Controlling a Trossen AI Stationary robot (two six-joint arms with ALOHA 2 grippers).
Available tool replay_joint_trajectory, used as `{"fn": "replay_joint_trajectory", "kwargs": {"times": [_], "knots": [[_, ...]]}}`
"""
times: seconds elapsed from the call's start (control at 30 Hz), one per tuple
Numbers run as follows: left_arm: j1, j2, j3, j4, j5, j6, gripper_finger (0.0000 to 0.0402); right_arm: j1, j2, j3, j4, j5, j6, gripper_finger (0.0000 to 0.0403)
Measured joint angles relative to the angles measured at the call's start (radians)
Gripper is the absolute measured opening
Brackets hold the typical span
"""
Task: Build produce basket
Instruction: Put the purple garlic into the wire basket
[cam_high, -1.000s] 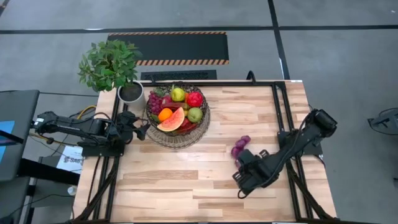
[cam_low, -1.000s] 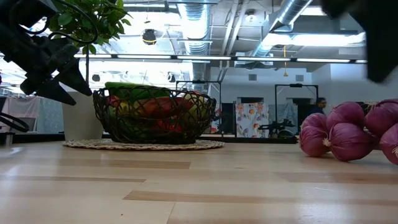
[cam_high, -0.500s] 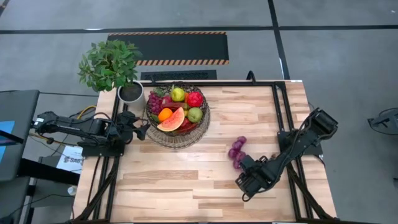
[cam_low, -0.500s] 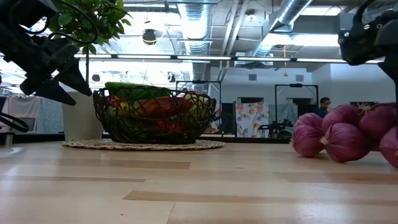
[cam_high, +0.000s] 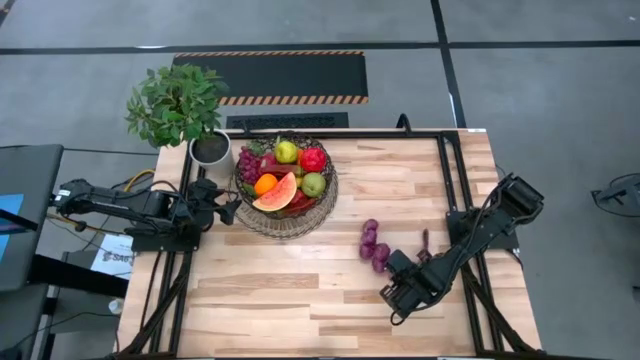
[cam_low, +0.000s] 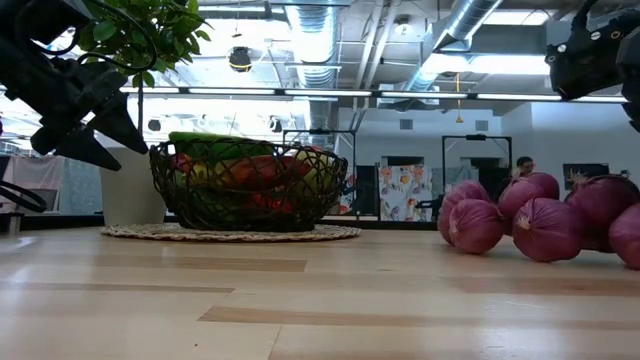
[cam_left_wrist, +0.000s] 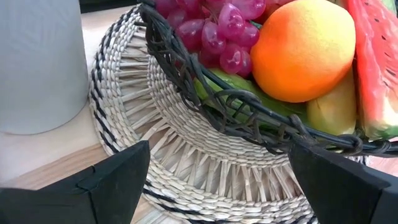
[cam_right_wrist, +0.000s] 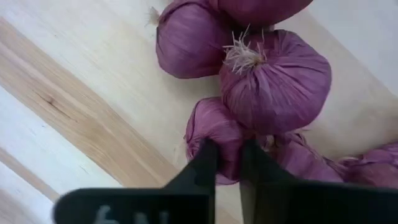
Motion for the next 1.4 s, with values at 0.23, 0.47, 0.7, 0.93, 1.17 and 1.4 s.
{"fn": "replay_joint_trajectory", "kwargs": {"times": [0.23, 0.47, 0.7, 0.93, 1.17, 1.4], "knots": [[0.000, 0.000, 0.000, 0.000, 0.001, 0.000, 0.0368, -0.003, 0.008, 0.124, -0.128, 0.035, -0.064, 0.0001], [0.000, 0.000, 0.000, 0.000, 0.000, 0.001, 0.0368, -0.021, 0.007, 0.319, -0.320, 0.145, -0.133, 0.0000], [0.000, 0.000, 0.000, 0.000, 0.001, 0.002, 0.0368, -0.060, 0.006, 0.475, -0.390, 0.246, -0.256, 0.0000], [0.000, 0.000, 0.000, 0.000, 0.000, 0.014, 0.0368, -0.109, 0.004, 0.625, -0.391, 0.333, -0.434, 0.0000], [0.000, 0.000, 0.000, -0.001, 0.000, 0.014, 0.0368, -0.137, 0.004, 0.654, -0.388, 0.288, -0.512, 0.0035], [0.000, 0.000, 0.000, -0.002, 0.001, 0.032, 0.0368, -0.134, 0.033, 0.517, -0.334, 0.187, -0.474, 0.0182]]}}
